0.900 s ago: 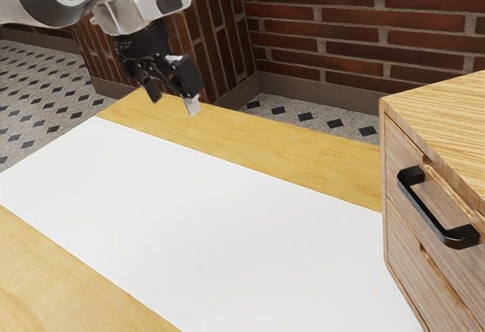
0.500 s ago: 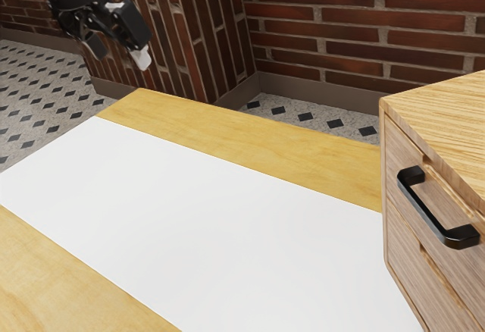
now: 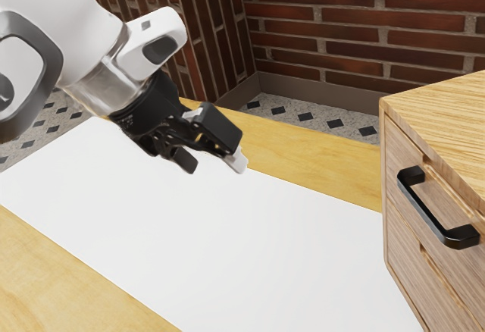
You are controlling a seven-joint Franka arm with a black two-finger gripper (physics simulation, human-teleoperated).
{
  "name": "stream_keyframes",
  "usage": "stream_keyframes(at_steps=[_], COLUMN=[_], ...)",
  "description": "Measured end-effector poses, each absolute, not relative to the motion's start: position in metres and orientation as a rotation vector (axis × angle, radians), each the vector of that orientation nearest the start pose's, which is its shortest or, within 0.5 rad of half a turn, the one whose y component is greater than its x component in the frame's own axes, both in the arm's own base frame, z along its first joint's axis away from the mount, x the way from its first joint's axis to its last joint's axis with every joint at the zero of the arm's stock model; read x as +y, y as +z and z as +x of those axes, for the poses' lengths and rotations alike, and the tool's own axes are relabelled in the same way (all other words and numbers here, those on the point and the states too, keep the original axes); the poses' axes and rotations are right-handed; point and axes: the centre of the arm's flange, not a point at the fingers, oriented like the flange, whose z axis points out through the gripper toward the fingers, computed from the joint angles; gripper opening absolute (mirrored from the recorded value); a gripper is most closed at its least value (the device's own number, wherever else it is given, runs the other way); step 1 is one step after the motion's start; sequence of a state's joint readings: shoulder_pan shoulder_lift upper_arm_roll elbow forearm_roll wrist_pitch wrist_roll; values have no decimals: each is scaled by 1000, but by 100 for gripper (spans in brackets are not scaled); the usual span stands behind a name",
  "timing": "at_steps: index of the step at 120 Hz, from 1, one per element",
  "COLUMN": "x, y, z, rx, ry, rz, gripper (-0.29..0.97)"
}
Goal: Pull the drawer handle with one arm to open the drawer
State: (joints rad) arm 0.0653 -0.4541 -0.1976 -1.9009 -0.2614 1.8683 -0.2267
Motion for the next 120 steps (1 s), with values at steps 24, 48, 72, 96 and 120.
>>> stream_keyframes(at_steps=[24,48,72,96,120], x=[-155,-194,-223,-243,-253], y=[713,697,681,680,679], z=[423,409,418,424,424], rx=[-462,-685,-879,-1024,-1147], ry=[-740,-762,-752,-796,-788], rz=[-3332,-3349,-3386,-3382,-3384], gripper=[66,66,66,66,66])
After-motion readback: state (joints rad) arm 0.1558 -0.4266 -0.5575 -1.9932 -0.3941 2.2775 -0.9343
